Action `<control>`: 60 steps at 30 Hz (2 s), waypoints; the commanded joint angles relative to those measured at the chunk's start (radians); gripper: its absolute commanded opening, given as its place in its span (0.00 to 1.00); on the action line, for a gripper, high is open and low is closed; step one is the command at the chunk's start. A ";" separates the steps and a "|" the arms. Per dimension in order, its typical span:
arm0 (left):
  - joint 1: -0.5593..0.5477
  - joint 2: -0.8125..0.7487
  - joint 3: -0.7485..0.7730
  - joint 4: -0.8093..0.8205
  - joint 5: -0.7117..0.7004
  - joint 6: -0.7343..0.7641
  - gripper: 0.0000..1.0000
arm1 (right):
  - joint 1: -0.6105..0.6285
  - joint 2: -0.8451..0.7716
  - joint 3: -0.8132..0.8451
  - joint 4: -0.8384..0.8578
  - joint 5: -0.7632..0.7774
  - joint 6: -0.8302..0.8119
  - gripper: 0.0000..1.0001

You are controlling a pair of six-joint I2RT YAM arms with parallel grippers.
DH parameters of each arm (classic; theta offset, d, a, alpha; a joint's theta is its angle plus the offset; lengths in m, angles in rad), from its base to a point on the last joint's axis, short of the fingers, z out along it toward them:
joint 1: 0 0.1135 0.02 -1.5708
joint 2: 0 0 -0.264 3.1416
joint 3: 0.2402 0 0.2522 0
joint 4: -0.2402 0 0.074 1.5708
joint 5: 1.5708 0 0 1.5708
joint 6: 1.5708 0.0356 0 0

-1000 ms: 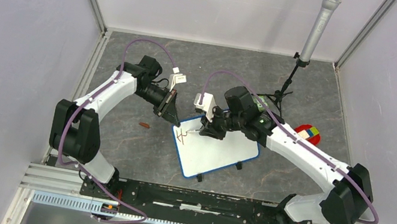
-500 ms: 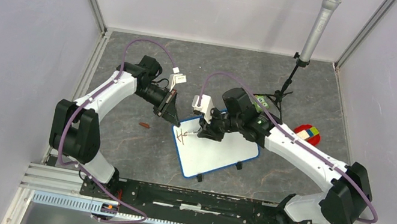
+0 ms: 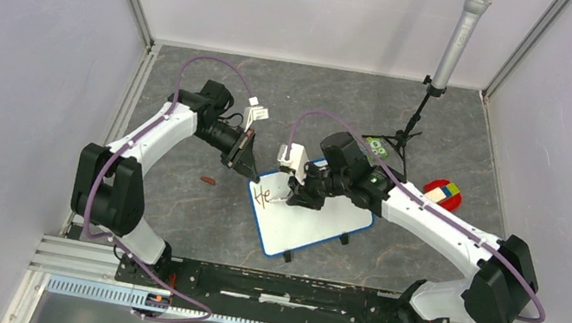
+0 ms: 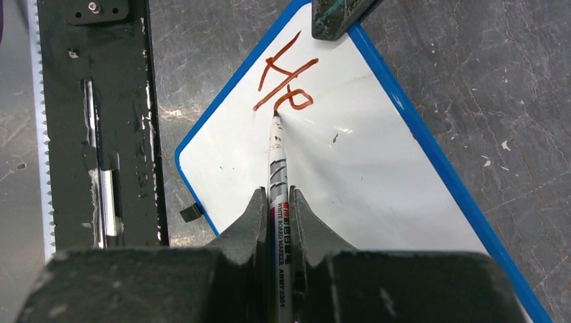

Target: Write a sentence on the whiteboard

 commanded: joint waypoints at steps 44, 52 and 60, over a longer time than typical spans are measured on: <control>-0.005 -0.004 0.015 -0.008 0.017 0.018 0.03 | -0.055 -0.018 0.042 0.033 -0.033 0.051 0.00; -0.006 -0.004 0.015 -0.007 0.016 0.017 0.03 | -0.049 -0.031 -0.008 0.029 -0.029 0.038 0.00; -0.006 -0.003 0.016 -0.007 0.014 0.016 0.02 | -0.048 -0.046 -0.048 0.025 -0.022 0.030 0.00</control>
